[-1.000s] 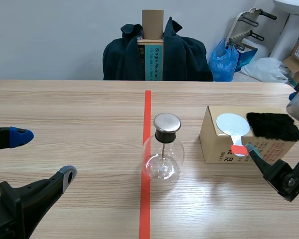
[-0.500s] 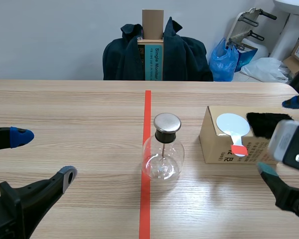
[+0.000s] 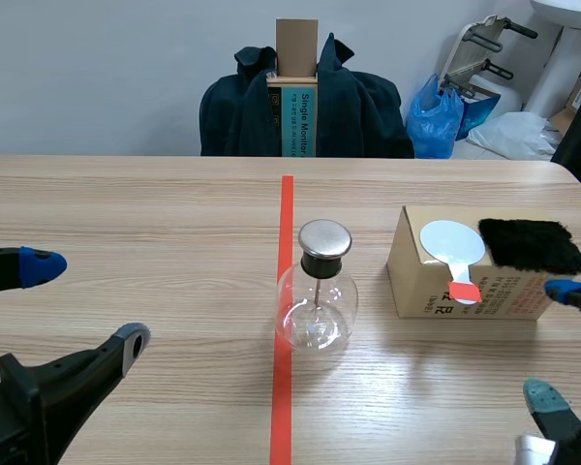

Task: Do the electroscope experiment.
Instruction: 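Pick up the white charging plate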

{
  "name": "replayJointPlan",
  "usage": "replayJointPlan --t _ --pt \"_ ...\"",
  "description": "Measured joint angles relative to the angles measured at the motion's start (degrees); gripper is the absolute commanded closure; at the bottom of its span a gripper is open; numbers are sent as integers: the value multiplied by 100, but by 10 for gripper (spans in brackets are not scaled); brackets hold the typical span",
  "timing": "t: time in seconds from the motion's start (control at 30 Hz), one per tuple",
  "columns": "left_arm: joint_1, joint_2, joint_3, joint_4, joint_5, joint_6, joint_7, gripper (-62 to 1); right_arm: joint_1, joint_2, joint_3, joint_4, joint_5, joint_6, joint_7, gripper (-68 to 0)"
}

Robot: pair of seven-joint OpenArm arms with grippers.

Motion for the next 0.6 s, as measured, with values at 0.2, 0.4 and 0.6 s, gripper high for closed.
replayJointPlan --t 0.2,0.4,0.6 --pt "-2 0 0 0 0 2 39 -623 1067 -2 -1130 -1023 2 -839 -901 -671" --pt "0 0 0 0 0 -2 37 -623 1961 -306 -2009 -1451 24 -1047 -1832 -671" --pt "0 0 0 0 2 -22 39 -623 2413 -507 -2413 -1753 35 -1043 -2417 -671"
